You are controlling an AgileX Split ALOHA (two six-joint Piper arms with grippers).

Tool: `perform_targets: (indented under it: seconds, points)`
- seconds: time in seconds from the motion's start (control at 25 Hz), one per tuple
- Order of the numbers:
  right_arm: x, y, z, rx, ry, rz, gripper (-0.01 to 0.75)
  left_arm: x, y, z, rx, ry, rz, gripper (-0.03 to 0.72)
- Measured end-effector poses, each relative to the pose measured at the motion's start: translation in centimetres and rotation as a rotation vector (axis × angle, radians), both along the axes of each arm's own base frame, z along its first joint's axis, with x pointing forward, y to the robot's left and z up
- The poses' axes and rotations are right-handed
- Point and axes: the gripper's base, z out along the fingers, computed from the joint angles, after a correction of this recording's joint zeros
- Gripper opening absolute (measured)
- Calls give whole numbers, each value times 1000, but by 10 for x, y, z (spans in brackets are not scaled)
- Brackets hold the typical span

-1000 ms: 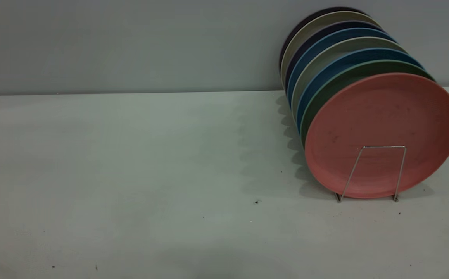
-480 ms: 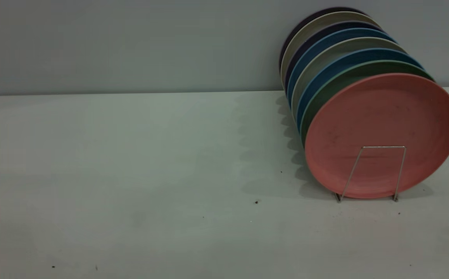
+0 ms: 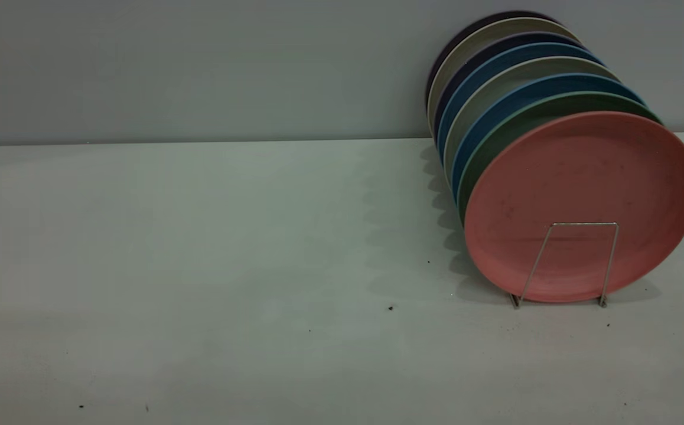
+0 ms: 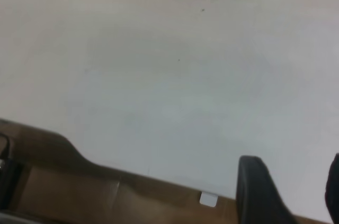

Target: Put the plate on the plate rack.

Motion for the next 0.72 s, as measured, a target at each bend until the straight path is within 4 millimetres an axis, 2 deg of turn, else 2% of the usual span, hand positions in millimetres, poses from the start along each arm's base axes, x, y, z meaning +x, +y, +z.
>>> perform_targets:
  seconds: [0.4, 0.72]
  points:
    - [0, -1, 0, -5, -1, -5, 332, -11, 1, 0, 25, -69, 9, 418]
    - [0, -1, 0, 15, 2, -25, 332, -11, 1, 1, 26, -76, 9, 372]
